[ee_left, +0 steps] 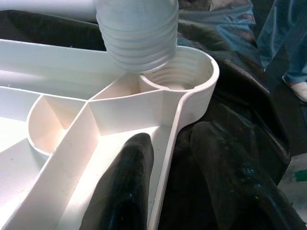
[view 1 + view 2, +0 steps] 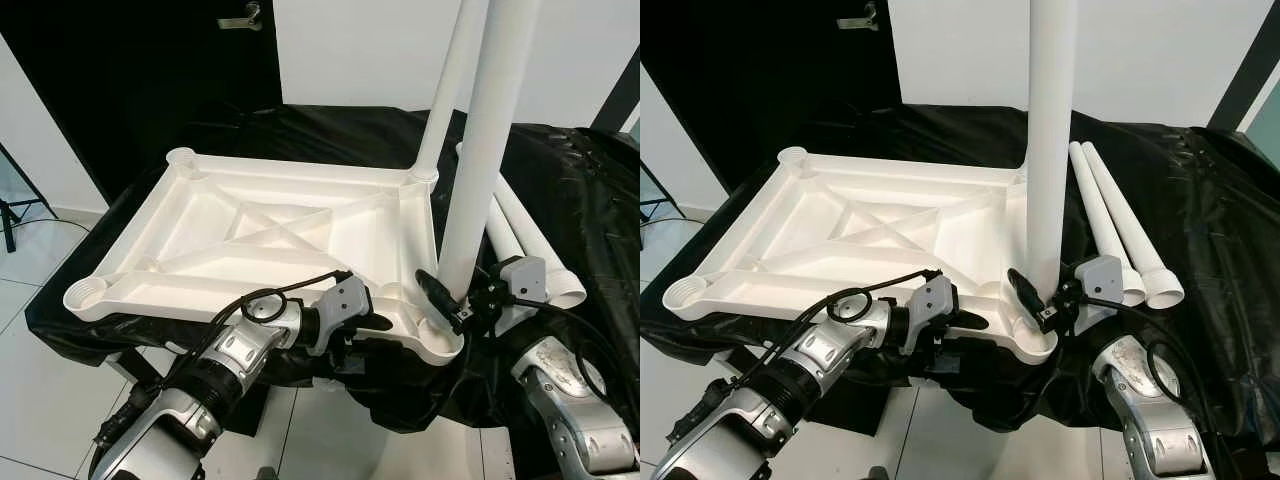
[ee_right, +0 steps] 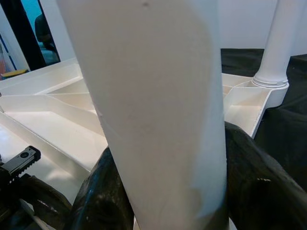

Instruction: Building children table

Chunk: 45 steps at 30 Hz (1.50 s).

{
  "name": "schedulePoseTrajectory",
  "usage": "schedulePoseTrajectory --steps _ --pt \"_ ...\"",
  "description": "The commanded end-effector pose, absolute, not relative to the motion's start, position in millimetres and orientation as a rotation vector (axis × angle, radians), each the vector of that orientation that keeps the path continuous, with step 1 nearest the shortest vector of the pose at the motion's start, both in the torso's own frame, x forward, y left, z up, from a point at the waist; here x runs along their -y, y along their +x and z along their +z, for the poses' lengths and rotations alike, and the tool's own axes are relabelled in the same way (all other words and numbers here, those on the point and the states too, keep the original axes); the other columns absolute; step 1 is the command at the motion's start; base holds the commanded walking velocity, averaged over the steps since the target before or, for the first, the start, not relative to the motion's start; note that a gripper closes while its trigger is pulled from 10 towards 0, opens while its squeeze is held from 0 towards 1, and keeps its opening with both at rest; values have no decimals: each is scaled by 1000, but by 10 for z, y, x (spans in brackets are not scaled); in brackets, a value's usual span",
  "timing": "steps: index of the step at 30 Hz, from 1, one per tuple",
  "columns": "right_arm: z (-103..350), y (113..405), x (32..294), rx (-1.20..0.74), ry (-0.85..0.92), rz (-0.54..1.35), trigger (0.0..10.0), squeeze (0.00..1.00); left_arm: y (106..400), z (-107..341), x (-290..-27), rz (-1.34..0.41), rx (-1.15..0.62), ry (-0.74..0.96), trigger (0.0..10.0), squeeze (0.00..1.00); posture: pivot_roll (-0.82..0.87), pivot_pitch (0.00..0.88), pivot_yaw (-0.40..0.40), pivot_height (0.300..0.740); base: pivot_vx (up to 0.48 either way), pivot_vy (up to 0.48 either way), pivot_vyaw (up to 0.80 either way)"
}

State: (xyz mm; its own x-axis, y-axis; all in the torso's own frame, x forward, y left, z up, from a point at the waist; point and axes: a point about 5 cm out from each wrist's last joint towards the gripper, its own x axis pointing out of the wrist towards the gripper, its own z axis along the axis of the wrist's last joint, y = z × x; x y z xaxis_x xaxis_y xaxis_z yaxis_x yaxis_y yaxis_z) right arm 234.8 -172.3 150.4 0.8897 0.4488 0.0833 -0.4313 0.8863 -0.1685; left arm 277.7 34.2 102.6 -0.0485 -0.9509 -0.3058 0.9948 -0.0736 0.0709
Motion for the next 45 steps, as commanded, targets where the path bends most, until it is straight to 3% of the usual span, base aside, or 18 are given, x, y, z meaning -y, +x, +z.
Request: schedulePoseTrajectory --steps 1,2,3,4,5,6,34,45 --pt "1334 2315 1730 36 -137 464 10000 0 2658 948 -299 -1777 -237 339 10000 0 87 0 7 740 0 0 0" --pt "1315 2295 1726 26 -132 475 10000 0 2659 939 -297 -1774 -242 344 8745 0 85 0 7 740 0 0 0" --pt "1304 2281 1723 18 -128 483 10000 0 2660 933 -296 -1771 -245 346 8745 0 85 0 7 740 0 0 0" --pt "1285 2245 1714 4 -116 505 10000 0 2670 918 -288 -1756 -247 360 8118 0 84 0 9 740 0 0 0" --pt "1285 2245 1714 4 -116 505 10000 0 2670 918 -288 -1756 -247 360 8118 0 84 0 9 740 0 0 0" --pt "1273 2220 1709 -6 -109 519 10000 0 2677 908 -282 -1745 -248 369 10000 0 84 0 9 740 0 0 0" --pt "1046 1933 1893 -75 -132 510 10000 0 2684 900 -237 -1731 -230 353 10000 0 74 0 17 740 0 0 0" --pt "1091 1970 1947 -132 66 403 10000 0 2673 897 -238 -1740 -230 356 10000 0 62 0 27 740 0 0 0"
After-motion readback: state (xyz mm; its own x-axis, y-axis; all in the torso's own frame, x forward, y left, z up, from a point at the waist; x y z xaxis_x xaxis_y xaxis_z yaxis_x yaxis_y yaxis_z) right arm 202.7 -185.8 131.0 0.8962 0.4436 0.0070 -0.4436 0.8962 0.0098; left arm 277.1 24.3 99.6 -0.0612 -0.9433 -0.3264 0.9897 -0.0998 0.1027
